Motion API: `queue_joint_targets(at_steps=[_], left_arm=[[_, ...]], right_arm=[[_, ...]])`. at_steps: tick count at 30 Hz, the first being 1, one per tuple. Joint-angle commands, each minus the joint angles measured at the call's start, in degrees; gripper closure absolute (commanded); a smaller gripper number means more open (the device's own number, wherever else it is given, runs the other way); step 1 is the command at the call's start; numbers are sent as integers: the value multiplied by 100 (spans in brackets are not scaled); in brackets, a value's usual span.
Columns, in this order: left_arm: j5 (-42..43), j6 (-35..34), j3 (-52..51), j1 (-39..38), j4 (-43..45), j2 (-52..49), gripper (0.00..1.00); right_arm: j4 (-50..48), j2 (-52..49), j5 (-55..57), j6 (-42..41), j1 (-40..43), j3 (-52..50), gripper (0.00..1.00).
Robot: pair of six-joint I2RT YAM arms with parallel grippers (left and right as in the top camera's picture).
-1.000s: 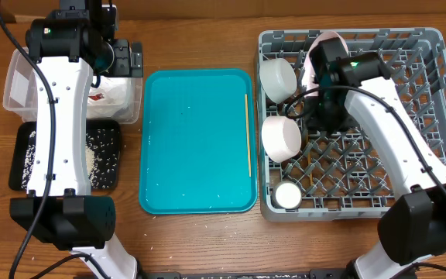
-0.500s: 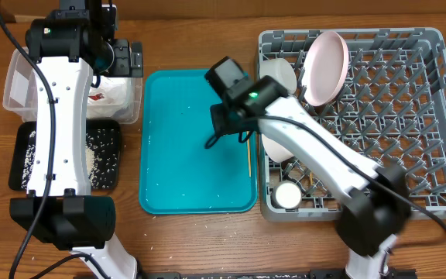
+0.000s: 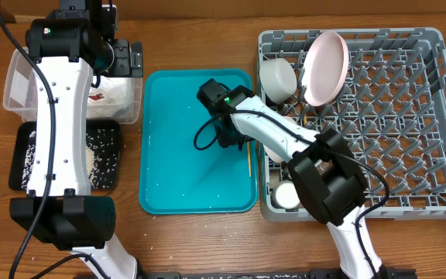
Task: Sort waste into correct bins and load items into the dishwasher
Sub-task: 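Return the right gripper to the remaining chopstick and grasp it, then carry the second chopstick into the rack and release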
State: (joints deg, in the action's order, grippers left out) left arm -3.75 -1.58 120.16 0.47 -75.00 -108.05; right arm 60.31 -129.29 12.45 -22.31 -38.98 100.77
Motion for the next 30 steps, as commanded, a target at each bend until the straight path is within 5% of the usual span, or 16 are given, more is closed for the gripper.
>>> queue_joint_targets(at_steps=[1, 12, 24, 26, 30], left_arm=[[-72, -33, 96, -11, 24, 79, 0], [-72, -33, 96, -11, 24, 79, 0], [-70, -33, 96, -11, 24, 79, 0], [-70, -33, 96, -11, 24, 79, 0], [-72, -35, 96, -11, 24, 79, 0]], right_arm=[[-31, -81, 81, -48, 11, 166, 46], [-2, -129, -271, 26, 15, 166, 28], [-35, -155, -1292, 472, 15, 168, 28], [-68, -155, -1497, 476, 15, 168, 35], [-92, -155, -1515, 472, 15, 168, 72]])
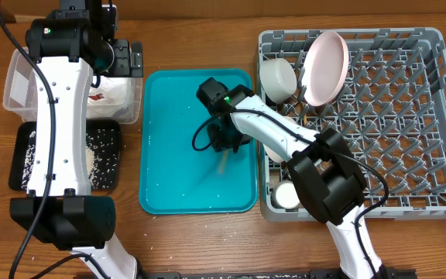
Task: Sort waste into correct bins and load items into the dishwasher
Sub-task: 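Carry the second chopstick into the rack and release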
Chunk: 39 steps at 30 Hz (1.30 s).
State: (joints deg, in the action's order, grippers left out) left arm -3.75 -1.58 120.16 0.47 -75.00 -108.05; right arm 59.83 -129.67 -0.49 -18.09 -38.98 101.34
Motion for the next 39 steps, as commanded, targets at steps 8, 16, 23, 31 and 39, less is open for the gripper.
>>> queue_joint_targets(at_steps=[8, 16, 23, 31, 39], left_arm=[[-70, -33, 96, -11, 24, 79, 0], [-70, -33, 96, -11, 24, 79, 0], [-70, -33, 96, -11, 24, 79, 0], [-70, -33, 96, -11, 24, 79, 0], [-70, -33, 96, -11, 24, 79, 0]], right_arm=[[494, -57, -219, 133, 4, 695, 96], [2398, 426, -105, 328, 20, 2999, 96], [3722, 1244, 791, -63, 352, 4146, 96], [3722, 2706, 844, -168, 1005, 2883, 96], [3445, 2905, 1058, -164, 1943, 201, 96]])
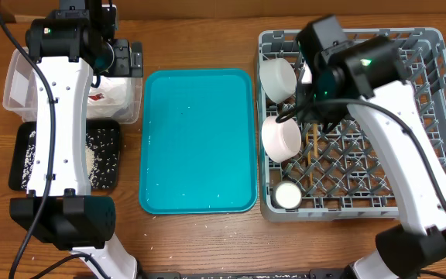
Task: Sort waste into correct bins and load items into the dishwasher
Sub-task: 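Carry the second chopstick into the rack and release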
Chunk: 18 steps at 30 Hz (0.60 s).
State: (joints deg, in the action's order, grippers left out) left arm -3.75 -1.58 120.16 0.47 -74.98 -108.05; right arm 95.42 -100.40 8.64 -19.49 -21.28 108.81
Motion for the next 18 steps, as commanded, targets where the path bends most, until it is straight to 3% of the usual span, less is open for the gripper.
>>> queue_joint_targets(at_steps=[1, 5, 6, 8, 10, 13, 18], left_arm=[[-70, -33, 96, -11, 22, 79, 0], [-72, -33, 96, -11, 22, 79, 0], [-72, -33, 96, -11, 22, 79, 0], [-70, -33, 96, -11, 22, 79, 0], [-72, -33, 96, -11, 22, 79, 0], [-70, -33, 96, -11, 22, 79, 0], [-70, -35, 96, -11, 22, 79, 0]], right_arm=[[-254, -22, 144, -24, 258, -927, 96], [-525, -22, 144, -22, 299, -1552, 94], [-566, -22, 144, -22, 299, -1615, 87], [-610, -22, 144, -22, 299, -1624, 53], [-647, -22, 142, -26, 299, -1624, 41], [-651, 24, 120, -72, 297, -1563, 35], [-313, 452, -13, -72, 256, -835, 35]])
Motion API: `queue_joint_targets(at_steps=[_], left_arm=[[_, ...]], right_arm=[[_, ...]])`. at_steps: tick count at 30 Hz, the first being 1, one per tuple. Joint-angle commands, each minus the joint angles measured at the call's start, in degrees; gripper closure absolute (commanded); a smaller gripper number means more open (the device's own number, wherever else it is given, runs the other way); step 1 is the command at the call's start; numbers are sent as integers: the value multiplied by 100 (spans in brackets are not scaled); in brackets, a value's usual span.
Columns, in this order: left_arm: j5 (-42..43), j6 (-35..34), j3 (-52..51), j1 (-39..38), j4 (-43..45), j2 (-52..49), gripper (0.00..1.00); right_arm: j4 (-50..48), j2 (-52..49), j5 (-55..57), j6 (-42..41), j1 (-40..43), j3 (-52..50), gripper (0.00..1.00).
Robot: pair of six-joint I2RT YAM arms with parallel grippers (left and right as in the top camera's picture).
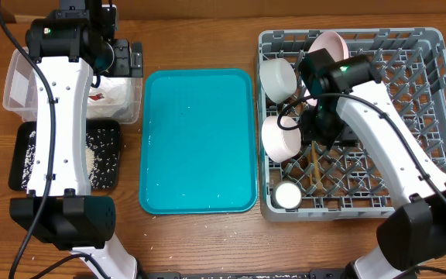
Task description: Sort waste into correct bins and load items into the dishwasher
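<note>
My right gripper (317, 139) reaches down into the grey dishwasher rack (432, 116), and a wooden chopstick (317, 169) slants out from under it among the rack's pegs; the fingers look shut on its upper end, though the wrist covers them. Two white bowls (279, 138) sit at the rack's left side, a small white cup (287, 195) stands in its front left corner, and a pink plate (330, 43) leans at the back. The teal tray (198, 139) holds only crumbs. My left gripper (128, 59) hangs over the clear bin (20, 89), its fingers not readable.
A black bin (103, 155) with white scraps lies in front of the clear bin, which holds white wrapper waste. The left arm's white links span the table's left side. The right arm crosses the rack's middle.
The right arm has come down lower into the rack, and the chopstick now lies slanted a little nearer the front among the pegs. The left arm has not moved.
My right gripper was down at the teal tray's right edge beside a chopstick. Then it had the stick lifted over the tray. Later it held it above the rack's left part, leaving the tray bare, and now the stick rests low in the rack.
</note>
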State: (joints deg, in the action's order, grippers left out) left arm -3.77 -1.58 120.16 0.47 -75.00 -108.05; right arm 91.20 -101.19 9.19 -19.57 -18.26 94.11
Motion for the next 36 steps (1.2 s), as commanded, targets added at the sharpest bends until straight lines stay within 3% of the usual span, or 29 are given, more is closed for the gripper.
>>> queue_joint_targets(at_steps=[1, 2, 3, 6, 16, 20, 22, 23, 26, 29, 36], left_arm=[[-68, -33, 96, -11, 24, 79, 0], [-68, -33, 96, -11, 24, 79, 0], [-70, -33, 96, -11, 24, 79, 0], [-68, -33, 96, -11, 24, 79, 0], [-70, -33, 96, -11, 24, 79, 0], [-68, -33, 96, -11, 24, 79, 0], [-68, -33, 96, -11, 24, 79, 0], [-68, -33, 96, -11, 24, 79, 0], [-68, -33, 96, -11, 24, 79, 0], [-70, -33, 96, -11, 24, 79, 0], [-68, -33, 96, -11, 24, 79, 0]], right_arm=[[236, 688, -166, -63, -94, 951, 34], [343, 824, -310, -61, -142, 1228, 29], [435, 929, -531, -63, -186, 1467, 0], [385, 1314, -1751, -61, -229, 2140, 0], [573, 1987, -1602, 52, -22, 2168, 0], [-564, 2564, -1329, 909, 404, 1875, 0], [-1196, 2988, -1508, 1027, 623, 1456, 0], [-1919, 3550, -1672, 1032, 890, 693, 0], [-2822, 4264, -1696, 1126, 1222, -459, 0], [-4380, 5528, -1729, 1235, 1604, -2533, 0], [-6898, 7510, -2050, 1233, 1998, -5818, 0]])
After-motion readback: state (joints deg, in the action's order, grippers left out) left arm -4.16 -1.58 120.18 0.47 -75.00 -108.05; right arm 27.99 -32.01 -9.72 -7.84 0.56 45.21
